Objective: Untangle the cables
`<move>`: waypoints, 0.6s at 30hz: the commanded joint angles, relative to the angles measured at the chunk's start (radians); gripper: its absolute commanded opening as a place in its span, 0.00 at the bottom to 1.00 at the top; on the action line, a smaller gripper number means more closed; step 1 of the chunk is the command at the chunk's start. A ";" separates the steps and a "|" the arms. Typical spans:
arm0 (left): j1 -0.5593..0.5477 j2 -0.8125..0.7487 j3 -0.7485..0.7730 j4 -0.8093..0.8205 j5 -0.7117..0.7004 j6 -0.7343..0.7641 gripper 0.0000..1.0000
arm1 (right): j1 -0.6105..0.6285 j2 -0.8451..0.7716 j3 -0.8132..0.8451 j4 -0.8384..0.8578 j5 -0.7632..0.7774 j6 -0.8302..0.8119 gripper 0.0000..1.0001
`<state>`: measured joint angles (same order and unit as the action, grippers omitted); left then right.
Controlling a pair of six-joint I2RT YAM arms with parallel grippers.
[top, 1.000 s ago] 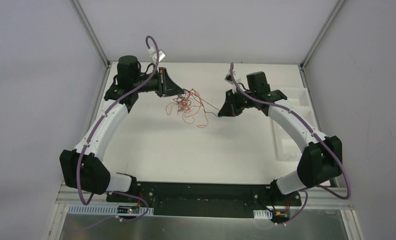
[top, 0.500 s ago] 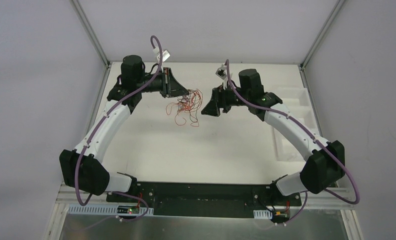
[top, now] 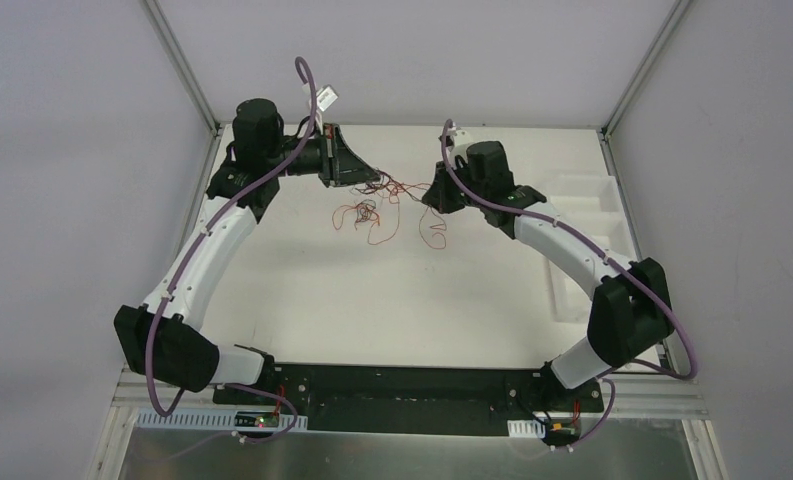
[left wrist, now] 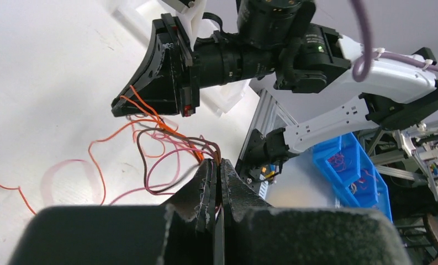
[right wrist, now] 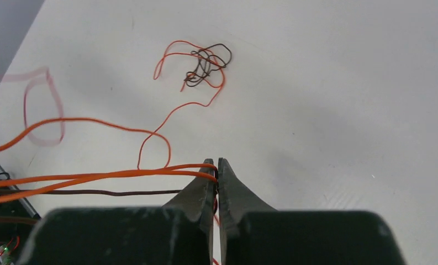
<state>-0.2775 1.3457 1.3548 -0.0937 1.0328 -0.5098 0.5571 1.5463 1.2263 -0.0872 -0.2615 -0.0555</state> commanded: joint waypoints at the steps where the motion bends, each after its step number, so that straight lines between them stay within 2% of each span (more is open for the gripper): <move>1: 0.050 -0.059 0.090 0.019 0.085 -0.035 0.00 | -0.068 0.034 -0.028 -0.021 0.089 -0.023 0.00; 8: 0.227 -0.032 0.276 0.018 0.100 -0.046 0.00 | -0.159 0.073 -0.083 -0.111 0.055 -0.169 0.00; 13: 0.338 0.014 0.473 0.027 0.093 -0.062 0.00 | -0.192 0.108 -0.082 -0.176 0.044 -0.215 0.00; 18: 0.416 0.038 0.606 0.056 0.012 -0.064 0.00 | -0.208 0.131 -0.084 -0.221 0.030 -0.254 0.00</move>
<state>0.0921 1.3708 1.8587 -0.1081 1.0901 -0.5564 0.3576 1.6711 1.1400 -0.2390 -0.2375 -0.2478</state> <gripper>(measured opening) 0.014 0.015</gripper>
